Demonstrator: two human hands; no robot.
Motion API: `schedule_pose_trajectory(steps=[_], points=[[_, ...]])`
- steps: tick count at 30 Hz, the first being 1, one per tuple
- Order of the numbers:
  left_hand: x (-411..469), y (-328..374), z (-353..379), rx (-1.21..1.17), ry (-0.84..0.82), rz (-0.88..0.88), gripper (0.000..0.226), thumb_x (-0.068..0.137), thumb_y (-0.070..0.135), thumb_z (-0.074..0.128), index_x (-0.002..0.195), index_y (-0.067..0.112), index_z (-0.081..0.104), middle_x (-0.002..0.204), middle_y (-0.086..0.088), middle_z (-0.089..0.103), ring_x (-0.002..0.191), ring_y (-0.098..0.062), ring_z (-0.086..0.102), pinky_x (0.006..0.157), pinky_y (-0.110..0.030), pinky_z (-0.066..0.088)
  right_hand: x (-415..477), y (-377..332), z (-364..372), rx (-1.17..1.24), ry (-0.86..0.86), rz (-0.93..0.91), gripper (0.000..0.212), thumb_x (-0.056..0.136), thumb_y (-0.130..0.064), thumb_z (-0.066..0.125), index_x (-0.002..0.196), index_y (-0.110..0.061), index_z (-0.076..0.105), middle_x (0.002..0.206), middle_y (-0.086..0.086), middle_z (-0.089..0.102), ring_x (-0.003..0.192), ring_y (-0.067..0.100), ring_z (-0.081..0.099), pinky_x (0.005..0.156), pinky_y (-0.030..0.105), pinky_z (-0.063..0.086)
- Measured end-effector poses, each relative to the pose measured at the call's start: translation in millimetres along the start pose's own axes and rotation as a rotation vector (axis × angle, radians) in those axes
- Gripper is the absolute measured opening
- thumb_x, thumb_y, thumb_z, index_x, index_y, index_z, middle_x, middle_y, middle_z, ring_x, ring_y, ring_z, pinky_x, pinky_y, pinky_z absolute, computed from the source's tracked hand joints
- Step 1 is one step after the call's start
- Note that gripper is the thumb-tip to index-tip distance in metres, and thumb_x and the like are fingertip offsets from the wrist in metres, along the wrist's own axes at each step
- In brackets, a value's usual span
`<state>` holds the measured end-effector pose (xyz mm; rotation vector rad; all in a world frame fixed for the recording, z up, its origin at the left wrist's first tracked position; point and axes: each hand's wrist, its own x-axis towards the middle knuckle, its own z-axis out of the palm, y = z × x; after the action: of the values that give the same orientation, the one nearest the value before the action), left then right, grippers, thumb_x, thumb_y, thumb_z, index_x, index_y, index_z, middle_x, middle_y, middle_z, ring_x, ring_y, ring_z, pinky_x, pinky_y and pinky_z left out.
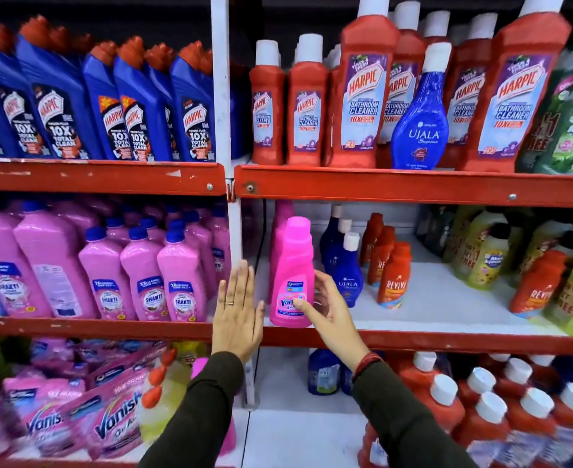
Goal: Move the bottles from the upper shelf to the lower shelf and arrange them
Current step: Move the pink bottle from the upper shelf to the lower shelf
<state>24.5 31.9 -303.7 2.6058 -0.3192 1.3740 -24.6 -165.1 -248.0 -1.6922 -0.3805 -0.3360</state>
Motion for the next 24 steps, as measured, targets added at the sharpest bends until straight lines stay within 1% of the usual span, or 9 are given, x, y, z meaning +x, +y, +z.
schedule_pose_trajectory(steps=[2,4,6,9,11,13,17,22,24], points=[[-3,-1,8,0.004,-0.009,0.04,0.076,0.101,0.029,0.03,0.164,0.008,-0.006,0.174,-0.007,-0.018,0.161,-0.016,-0.016,0.131,-0.036,-0.008,5,11,5,0.004,0.016,0.027,0.05,0.093,-0.017,0.072,0.134,-0.033,0.048,0.134,-0.001,0.063,0.122,0.01,0.063,0.095,0.024,0.056],[-5,-2,15,0.014,-0.01,0.041,0.078,0.101,0.029,0.031,0.164,0.008,-0.011,0.173,-0.007,-0.023,0.161,-0.017,-0.018,0.131,-0.036,-0.009,12,19,9,0.013,0.03,0.061,0.05,0.092,-0.019,0.072,0.131,-0.038,0.047,0.133,-0.003,0.063,0.121,0.009,0.063,0.089,0.02,0.057],[-7,-3,22,0.013,-0.012,0.014,0.078,0.102,0.03,0.031,0.163,0.008,-0.013,0.172,-0.008,-0.026,0.161,-0.017,-0.019,0.131,-0.038,-0.005,19,24,12,0.019,0.029,0.087,0.051,0.092,-0.019,0.072,0.133,-0.035,0.047,0.132,-0.004,0.063,0.118,0.005,0.064,0.088,0.019,0.057],[-10,-6,29,0.012,-0.006,0.003,0.075,0.104,0.032,0.026,0.162,0.007,-0.014,0.171,-0.009,-0.027,0.16,-0.018,-0.02,0.13,-0.04,-0.002,26,31,16,0.017,0.002,0.11,0.05,0.092,-0.016,0.072,0.131,-0.037,0.047,0.127,-0.008,0.064,0.113,-0.003,0.065,0.085,0.017,0.057],[-12,-8,32,0.018,0.008,0.009,0.068,0.108,0.034,0.015,0.162,0.005,-0.014,0.171,-0.011,-0.026,0.16,-0.02,-0.02,0.13,-0.039,-0.004,27,37,18,0.006,-0.013,0.12,0.051,0.092,-0.014,0.071,0.135,-0.029,0.047,0.13,-0.002,0.063,0.114,-0.002,0.065,0.087,0.02,0.058],[-12,-8,34,0.013,0.016,0.008,0.066,0.108,0.035,0.009,0.162,0.004,-0.014,0.171,-0.012,-0.026,0.161,-0.021,-0.02,0.13,-0.037,-0.006,27,43,19,-0.001,-0.017,0.123,0.054,0.093,-0.014,0.071,0.139,-0.023,0.046,0.131,-0.001,0.062,0.114,-0.003,0.065,0.088,0.02,0.057],[-12,-8,35,0.008,0.03,0.007,0.066,0.108,0.034,0.01,0.162,0.004,-0.012,0.172,-0.013,-0.025,0.161,-0.021,-0.019,0.131,-0.037,-0.006,29,47,18,0.004,-0.011,0.146,0.054,0.093,-0.016,0.071,0.139,-0.026,0.045,0.126,-0.011,0.063,0.113,-0.005,0.065,0.084,0.019,0.057],[-14,-9,36,0.006,0.024,0.001,0.066,0.108,0.035,0.01,0.162,0.004,-0.012,0.172,-0.013,-0.024,0.161,-0.021,-0.019,0.131,-0.037,-0.007,29,49,16,-0.008,-0.036,0.142,0.058,0.094,-0.014,0.069,0.144,-0.021,0.042,0.13,-0.006,0.061,0.114,-0.006,0.064,0.088,0.019,0.057],[-14,-9,36,0.009,0.024,0.0,0.067,0.107,0.034,0.012,0.162,0.004,-0.013,0.172,-0.013,-0.025,0.161,-0.021,-0.019,0.13,-0.038,-0.005,29,48,15,-0.009,-0.049,0.141,0.058,0.094,-0.015,0.068,0.145,-0.02,0.041,0.129,-0.009,0.06,0.114,-0.008,0.063,0.087,0.018,0.056]])
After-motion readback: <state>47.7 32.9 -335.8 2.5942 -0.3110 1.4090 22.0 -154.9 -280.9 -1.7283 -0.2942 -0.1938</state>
